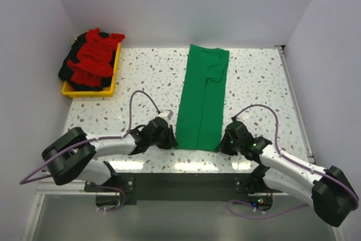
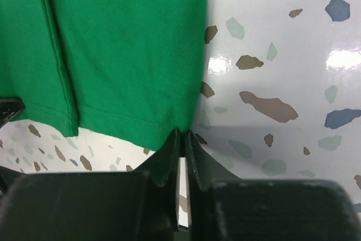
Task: Fold and stack the t-shirts
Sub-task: Fold the tshirt
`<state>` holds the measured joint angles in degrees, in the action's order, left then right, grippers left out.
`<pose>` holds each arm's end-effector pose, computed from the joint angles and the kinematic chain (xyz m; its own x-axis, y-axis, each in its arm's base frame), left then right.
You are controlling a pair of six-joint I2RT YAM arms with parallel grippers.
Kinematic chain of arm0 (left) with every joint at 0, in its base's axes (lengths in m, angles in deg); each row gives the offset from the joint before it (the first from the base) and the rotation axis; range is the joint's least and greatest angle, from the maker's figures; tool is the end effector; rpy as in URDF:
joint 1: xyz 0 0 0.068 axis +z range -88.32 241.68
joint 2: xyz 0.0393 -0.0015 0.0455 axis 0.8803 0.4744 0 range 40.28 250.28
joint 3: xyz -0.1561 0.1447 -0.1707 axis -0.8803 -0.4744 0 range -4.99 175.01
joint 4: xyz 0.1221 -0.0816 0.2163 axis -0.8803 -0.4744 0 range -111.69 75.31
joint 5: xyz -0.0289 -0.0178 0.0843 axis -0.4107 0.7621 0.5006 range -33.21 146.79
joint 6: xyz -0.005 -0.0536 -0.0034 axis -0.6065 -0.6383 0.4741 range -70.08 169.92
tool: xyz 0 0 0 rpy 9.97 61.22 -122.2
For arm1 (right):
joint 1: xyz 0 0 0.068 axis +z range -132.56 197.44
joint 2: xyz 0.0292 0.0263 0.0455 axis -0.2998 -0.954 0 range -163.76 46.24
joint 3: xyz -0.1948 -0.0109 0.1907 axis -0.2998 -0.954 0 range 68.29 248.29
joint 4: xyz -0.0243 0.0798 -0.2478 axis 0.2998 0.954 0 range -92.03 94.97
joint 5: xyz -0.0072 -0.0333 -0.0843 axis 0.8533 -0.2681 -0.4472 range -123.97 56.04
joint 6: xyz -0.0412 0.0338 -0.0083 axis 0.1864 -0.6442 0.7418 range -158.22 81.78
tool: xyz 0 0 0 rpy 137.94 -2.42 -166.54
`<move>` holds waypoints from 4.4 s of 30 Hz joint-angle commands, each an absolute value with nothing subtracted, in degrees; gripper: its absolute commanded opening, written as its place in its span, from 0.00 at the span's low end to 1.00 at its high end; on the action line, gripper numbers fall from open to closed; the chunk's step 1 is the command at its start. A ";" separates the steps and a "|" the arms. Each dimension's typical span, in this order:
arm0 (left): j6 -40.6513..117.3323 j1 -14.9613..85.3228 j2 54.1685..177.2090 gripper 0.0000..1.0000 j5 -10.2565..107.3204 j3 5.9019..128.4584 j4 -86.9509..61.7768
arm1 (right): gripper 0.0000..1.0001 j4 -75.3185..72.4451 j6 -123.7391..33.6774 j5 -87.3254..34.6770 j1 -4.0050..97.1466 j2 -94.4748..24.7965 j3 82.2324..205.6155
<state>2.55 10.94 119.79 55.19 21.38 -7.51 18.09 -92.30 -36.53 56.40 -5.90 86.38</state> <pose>0.1530 -0.1889 0.1344 -0.8866 -0.0775 -0.4561 0.1978 0.8277 -0.5251 0.1244 0.0985 0.1457 -0.8621 0.3434 -0.3727 0.1541 0.8782 0.4527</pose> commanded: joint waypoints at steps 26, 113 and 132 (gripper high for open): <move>-1.33 0.24 112.70 0.15 65.93 28.57 -24.88 | 0.00 39.10 -89.11 -31.93 56.47 9.08 93.50; 8.44 26.08 130.02 0.56 38.61 36.50 -4.24 | 0.00 29.25 -79.97 -25.00 47.85 2.38 90.00; 10.90 16.42 120.97 0.34 33.85 30.36 -6.95 | 0.00 34.79 -80.32 -25.00 47.94 7.30 91.23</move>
